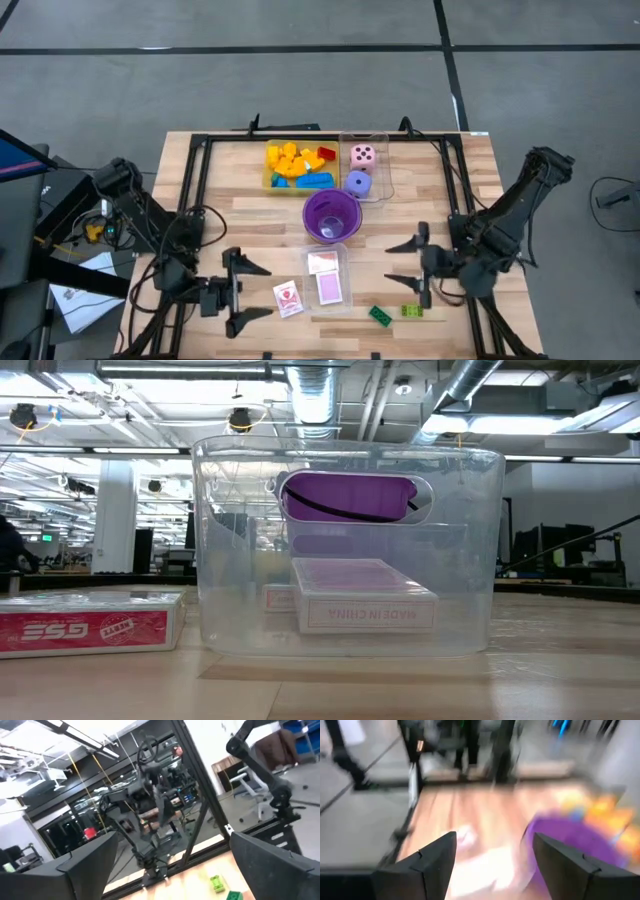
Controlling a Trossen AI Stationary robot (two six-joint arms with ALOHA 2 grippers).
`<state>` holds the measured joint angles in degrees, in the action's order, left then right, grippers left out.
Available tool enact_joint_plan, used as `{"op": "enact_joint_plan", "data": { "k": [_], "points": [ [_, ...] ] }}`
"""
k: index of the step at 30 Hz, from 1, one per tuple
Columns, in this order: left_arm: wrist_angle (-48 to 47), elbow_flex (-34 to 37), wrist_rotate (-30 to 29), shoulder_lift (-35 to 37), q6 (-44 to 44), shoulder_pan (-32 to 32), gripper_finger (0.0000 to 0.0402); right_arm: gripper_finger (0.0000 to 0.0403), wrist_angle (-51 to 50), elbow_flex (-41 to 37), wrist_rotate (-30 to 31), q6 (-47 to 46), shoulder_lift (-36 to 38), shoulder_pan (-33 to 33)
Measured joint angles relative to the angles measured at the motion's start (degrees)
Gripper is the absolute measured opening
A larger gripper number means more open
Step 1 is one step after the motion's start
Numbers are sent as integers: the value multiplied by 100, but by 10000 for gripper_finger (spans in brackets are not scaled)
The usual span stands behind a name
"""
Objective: Pick & Place Toys
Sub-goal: Put the light green game piece into the yellow bin
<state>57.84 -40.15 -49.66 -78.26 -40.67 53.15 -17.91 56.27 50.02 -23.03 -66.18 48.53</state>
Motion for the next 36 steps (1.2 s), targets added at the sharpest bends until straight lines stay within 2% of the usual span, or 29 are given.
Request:
{"op": "enact_joint_plan", "data": {
  "k": [4,7,13,18,21,26,31,36],
  "points": [
    [-41,-4,-32,-13,-247,33,381,256,-1217,0,-1336,-1962,-98,-245],
    [-39,-4,-30,-11,-396,33,382,256,-1521,-2,-2202,-2823,-291,-287],
    [-39,-4,-28,65,-413,33,384,256,-1326,0,-3470,-3079,-871,-165],
    [-41,-4,3,98,-400,33,384,256,-1402,0,-4464,-2953,-1716,119],
    [-39,-4,2,98,-395,33,386,256,-1410,0,-4666,-3246,-2218,308],
    [-41,-4,116,98,-282,33,387,256,-1388,0,-4567,-3543,-2799,575],
    [-39,-4,690,98,-155,31,387,256,-1598,0,-4211,-3605,-3010,742],
    [-47,-4,726,98,-87,31,387,256,-1657,0,-3931,-3647,-2980,768]
  ]
}}
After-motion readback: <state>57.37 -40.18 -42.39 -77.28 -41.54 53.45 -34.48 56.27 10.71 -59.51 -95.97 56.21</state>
